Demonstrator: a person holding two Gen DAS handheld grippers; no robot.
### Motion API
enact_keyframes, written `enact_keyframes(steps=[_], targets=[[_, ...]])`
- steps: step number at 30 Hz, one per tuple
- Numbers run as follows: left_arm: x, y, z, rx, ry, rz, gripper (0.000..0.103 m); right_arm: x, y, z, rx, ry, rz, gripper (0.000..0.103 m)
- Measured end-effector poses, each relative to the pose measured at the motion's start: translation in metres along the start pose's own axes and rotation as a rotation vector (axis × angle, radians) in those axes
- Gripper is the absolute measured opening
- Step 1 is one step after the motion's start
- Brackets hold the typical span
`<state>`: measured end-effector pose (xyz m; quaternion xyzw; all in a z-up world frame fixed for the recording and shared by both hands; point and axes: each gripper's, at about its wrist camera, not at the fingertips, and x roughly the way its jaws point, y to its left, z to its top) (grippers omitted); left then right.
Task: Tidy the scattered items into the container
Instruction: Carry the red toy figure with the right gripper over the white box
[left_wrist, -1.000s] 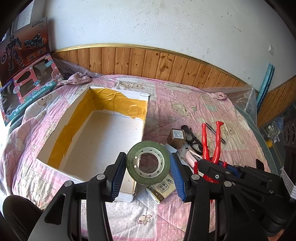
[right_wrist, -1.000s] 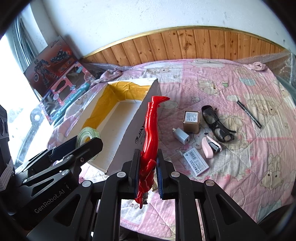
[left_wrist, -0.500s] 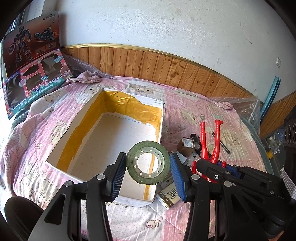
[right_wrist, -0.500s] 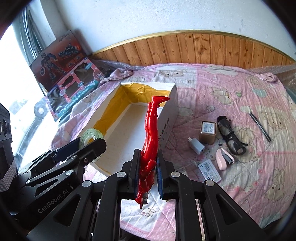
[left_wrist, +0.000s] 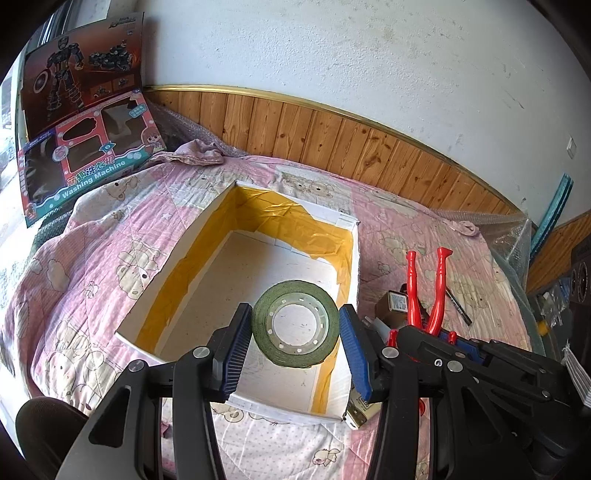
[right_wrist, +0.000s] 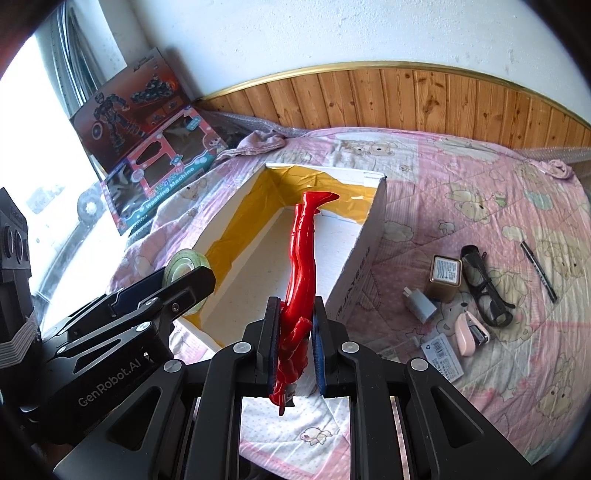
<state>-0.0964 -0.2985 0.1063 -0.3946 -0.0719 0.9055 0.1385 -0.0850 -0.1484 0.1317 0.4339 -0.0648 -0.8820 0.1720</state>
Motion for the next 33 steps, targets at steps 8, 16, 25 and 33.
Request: enact_keyframes(steps=[8,16,25,33], targets=[[0.002,0.01,0.004,-0.021,-0.004,0.011,0.049,0.006,0.012,0.006,-0.02,0.006,0.012,0.016],[0.004,0.024,0.007,-0.043,-0.009,0.028,0.049,0.015,0.023,0.011,-0.033,0.016,0.033,0.016],[0.01,0.049,0.012,-0.081,-0.007,0.058,0.049,0.028,0.039,0.017,-0.06,0.029,0.057,0.016],[0.018,0.065,0.016,-0.104,0.003,0.066,0.049,0.041,0.05,0.021,-0.079,0.047,0.073,0.016]])
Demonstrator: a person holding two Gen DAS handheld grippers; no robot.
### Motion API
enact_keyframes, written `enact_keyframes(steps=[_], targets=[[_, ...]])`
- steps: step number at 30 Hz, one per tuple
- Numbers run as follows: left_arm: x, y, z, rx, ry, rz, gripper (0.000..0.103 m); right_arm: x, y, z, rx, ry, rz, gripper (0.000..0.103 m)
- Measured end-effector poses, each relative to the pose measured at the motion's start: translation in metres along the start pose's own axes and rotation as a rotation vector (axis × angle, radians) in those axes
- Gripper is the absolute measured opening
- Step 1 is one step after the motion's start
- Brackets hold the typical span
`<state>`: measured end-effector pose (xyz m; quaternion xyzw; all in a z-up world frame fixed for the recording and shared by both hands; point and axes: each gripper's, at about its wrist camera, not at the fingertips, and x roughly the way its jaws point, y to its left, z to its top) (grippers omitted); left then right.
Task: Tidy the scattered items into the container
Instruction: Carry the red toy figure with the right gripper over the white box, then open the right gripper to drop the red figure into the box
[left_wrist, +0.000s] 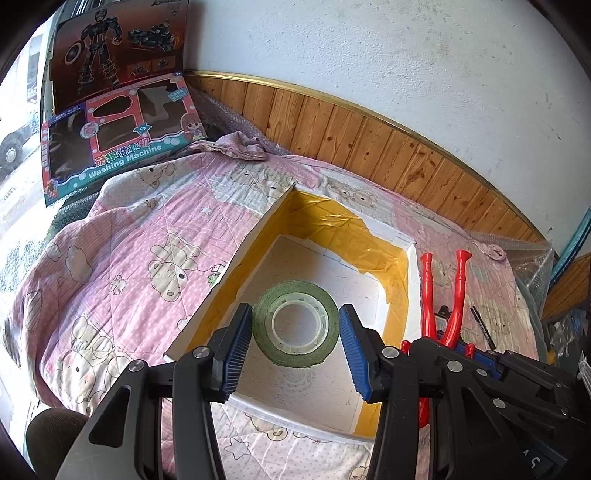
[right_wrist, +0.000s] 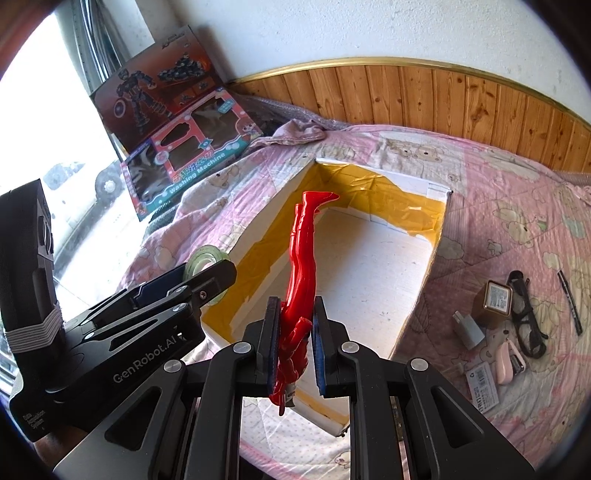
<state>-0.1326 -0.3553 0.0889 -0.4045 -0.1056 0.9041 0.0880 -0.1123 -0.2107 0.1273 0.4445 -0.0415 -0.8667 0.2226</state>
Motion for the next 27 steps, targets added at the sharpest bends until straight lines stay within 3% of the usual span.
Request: enact_keyframes(steps=[27], targets=[[0.047,0.014,0.004,-0.005,0.075,0.007,0.049,0.05,-0.011,0.0,0.027,0.094,0.005,0.016]])
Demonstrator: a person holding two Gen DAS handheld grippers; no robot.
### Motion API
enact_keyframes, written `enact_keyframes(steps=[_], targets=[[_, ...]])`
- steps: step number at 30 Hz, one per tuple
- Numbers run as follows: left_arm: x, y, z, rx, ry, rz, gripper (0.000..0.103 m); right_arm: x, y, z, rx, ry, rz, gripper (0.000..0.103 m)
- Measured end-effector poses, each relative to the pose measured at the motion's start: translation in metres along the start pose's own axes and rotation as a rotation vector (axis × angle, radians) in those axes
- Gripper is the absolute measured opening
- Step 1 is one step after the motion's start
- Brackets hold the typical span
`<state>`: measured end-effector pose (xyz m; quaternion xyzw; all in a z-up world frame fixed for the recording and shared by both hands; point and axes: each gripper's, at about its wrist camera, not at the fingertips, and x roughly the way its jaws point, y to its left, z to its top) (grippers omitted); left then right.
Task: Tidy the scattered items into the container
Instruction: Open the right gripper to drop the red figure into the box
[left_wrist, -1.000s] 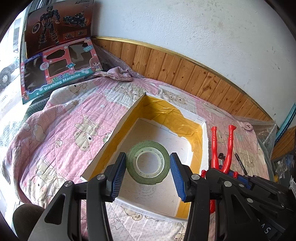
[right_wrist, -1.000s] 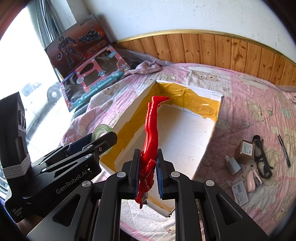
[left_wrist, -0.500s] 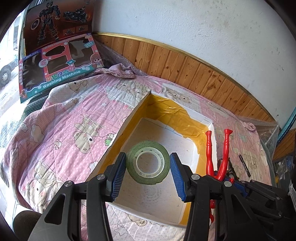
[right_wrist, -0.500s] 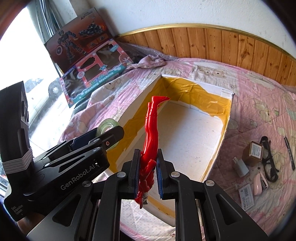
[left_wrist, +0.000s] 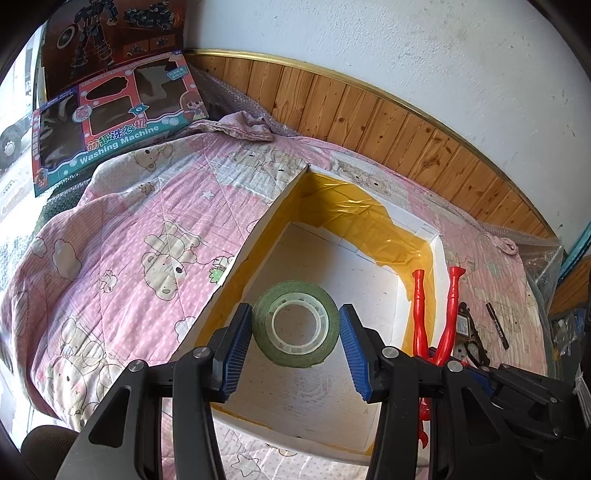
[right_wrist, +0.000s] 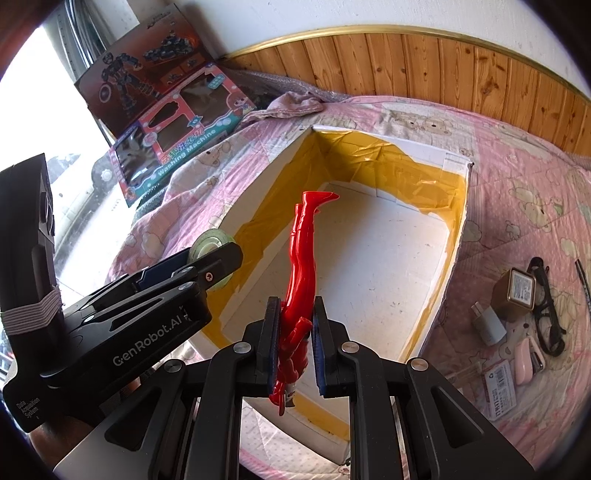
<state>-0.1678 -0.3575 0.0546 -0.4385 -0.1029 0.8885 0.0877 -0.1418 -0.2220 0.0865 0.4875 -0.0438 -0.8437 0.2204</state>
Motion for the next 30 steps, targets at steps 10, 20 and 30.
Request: enact_keyframes(steps=[10,20,30], targets=[[0.023,-0.001,-0.002,0.017,0.06,0.007,0.049,0.022,-0.003,-0.002,0.002,0.05,-0.007,0.017],[0.04,0.003,-0.001,0.025,0.092,0.036,0.049,0.034,-0.005,-0.004,-0.011,0.079,-0.019,0.017],[0.042,0.013,-0.008,-0.004,0.124,0.062,0.061,0.022,-0.006,-0.018,-0.006,0.062,0.032,0.041]])
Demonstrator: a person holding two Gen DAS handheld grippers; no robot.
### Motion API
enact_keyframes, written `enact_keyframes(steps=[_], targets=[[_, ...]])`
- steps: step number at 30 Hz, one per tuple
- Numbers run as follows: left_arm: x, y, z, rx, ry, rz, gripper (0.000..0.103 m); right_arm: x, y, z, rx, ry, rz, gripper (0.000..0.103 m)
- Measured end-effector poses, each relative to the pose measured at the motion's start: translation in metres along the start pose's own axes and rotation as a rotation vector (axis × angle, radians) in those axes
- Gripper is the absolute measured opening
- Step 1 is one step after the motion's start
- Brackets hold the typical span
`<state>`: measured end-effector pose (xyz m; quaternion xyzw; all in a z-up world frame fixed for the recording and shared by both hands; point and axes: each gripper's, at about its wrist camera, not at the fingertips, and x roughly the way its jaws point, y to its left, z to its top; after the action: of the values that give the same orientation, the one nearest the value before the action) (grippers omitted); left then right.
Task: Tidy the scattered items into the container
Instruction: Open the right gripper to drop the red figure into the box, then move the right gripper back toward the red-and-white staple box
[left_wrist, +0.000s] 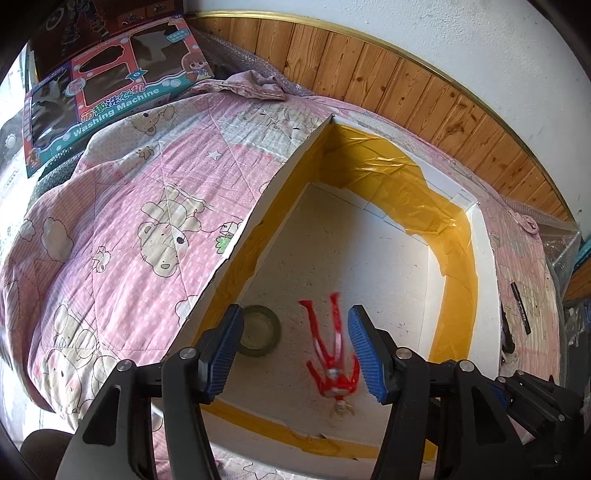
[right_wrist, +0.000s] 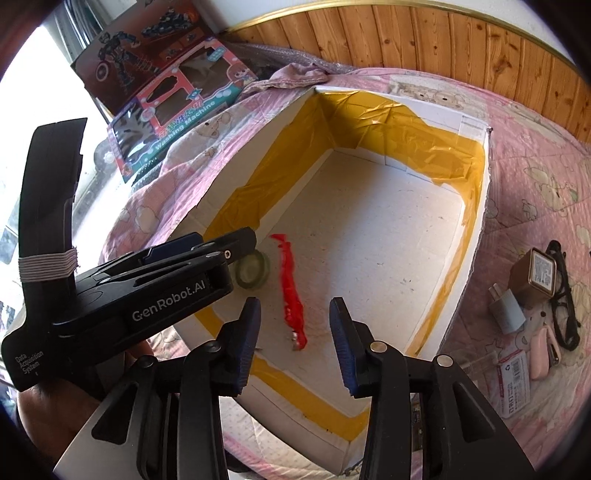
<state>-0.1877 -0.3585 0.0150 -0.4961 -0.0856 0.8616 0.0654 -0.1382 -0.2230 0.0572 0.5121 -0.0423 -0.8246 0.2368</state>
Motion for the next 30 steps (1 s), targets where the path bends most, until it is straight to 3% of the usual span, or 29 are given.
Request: enact_keyframes(steps=[12,23,30], targets=[[-0.064,-0.004,-0.017,-0.043,-0.093,-0.007,0.061,-0.086,0.003,-0.033,0.001,-0.205,0.093,0.04],[-0.103,-0.056,-0.062,0.134,-0.113,0.008,0.061,-0.138,-0.029,-0.078,0.103,-0.272,0.136,0.04],[-0.12,-0.099,-0.093,0.25,-0.107,-0.081,0.061,-0.168,-0.069,-0.118,0.194,-0.317,0.098,0.041]])
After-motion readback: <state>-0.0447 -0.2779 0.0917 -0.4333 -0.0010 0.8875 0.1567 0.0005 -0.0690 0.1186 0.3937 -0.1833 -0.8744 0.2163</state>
